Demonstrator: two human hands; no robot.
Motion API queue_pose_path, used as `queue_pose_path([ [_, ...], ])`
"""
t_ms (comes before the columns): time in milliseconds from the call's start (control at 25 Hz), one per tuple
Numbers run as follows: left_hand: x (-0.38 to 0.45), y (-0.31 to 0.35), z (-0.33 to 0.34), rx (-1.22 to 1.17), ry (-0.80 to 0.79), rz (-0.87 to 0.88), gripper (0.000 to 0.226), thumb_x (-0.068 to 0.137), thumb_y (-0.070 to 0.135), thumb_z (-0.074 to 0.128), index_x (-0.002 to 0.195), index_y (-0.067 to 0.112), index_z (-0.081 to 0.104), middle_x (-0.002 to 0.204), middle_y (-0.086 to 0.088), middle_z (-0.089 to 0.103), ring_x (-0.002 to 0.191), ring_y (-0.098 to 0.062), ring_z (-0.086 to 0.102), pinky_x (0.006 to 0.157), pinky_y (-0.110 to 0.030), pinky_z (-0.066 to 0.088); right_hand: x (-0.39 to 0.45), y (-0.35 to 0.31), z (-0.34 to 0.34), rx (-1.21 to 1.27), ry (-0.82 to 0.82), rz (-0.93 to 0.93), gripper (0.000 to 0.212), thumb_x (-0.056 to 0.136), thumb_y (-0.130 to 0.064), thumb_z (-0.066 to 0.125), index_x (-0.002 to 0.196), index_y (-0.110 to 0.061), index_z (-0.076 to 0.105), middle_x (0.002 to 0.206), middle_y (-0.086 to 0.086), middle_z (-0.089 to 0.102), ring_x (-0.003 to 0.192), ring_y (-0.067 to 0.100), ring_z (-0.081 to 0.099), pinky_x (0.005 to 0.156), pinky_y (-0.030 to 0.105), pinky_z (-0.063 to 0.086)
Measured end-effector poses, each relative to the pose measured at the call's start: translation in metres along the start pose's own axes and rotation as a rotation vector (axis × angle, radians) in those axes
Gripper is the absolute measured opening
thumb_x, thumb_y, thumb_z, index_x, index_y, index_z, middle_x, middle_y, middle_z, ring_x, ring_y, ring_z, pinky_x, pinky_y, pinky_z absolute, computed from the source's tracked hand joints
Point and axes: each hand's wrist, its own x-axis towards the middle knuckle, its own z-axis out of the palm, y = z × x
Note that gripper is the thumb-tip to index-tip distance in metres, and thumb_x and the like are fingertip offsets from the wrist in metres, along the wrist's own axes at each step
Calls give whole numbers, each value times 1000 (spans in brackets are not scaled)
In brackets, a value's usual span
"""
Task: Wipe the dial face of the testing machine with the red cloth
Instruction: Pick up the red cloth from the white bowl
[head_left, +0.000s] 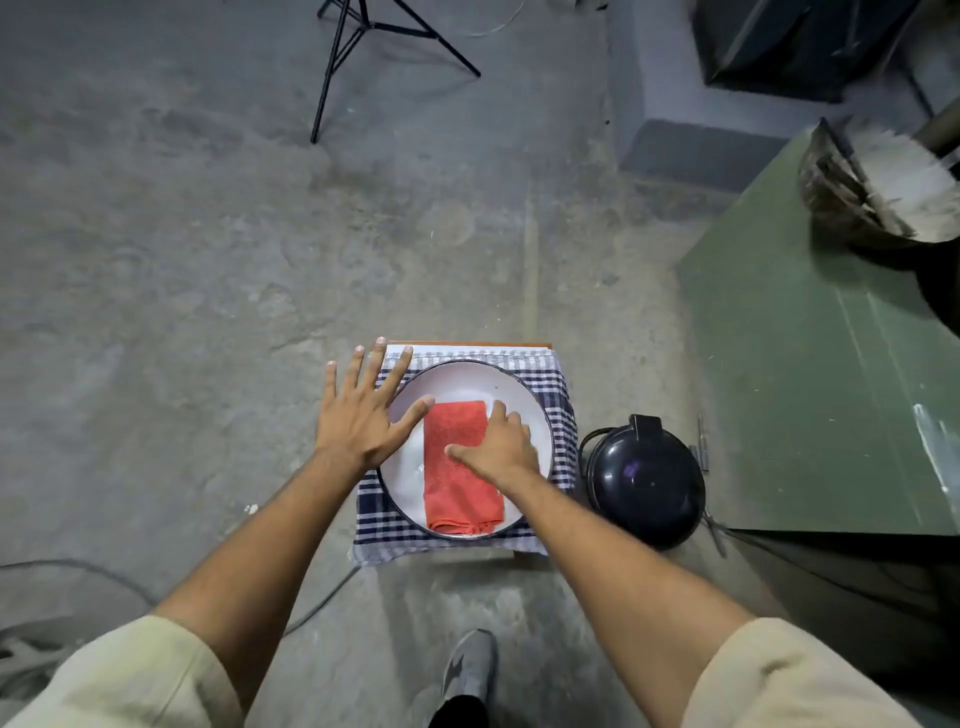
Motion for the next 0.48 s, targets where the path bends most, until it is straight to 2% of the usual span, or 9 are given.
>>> queue_pose_path([
  [120, 2, 0, 4, 4, -3, -12, 103, 82, 88, -7, 174, 43, -1, 185, 2, -6, 172, -27, 0, 137, -55, -4, -1, -7, 25, 107, 21, 127, 134, 73, -63, 90, 168, -11, 11, 166, 14, 31, 153, 35, 33, 118, 50, 43],
  [200, 4, -1, 8, -8, 0, -29, 103, 82, 88, -6, 174, 43, -1, 185, 2, -6, 172, -27, 0, 138, -55, -3, -4, -14, 40, 76, 67, 171, 141, 67, -62, 94, 167, -9, 11, 163, 15, 36, 151, 33, 36, 118, 48, 41],
  [280, 5, -4, 9, -7, -1, -35, 102, 82, 89, -5, 174, 43, -1, 185, 2, -5, 172, -27, 1, 138, -55, -3, -1, -18, 48, 104, 105, 246, 139, 61, -61, 98, 163, -7, 19, 156, 16, 47, 146, 33, 44, 116, 47, 41],
  [360, 6, -5, 10, -28, -1, -35, 102, 83, 90, -4, 174, 43, -1, 185, 2, -6, 172, -27, 0, 138, -55, -3, 1, -20, 56, 173, 93, 308, 126, 61, -56, 100, 154, -7, 31, 146, 15, 60, 137, 35, 56, 112, 46, 46],
  [480, 3, -3, 8, -49, -5, -57, 103, 83, 90, -2, 174, 42, 1, 185, 3, -5, 172, -27, 0, 138, -55, -3, 2, -18, 59, 380, 15, 342, 79, 69, -42, 97, 132, -13, 60, 128, 12, 73, 118, 37, 70, 98, 41, 58],
])
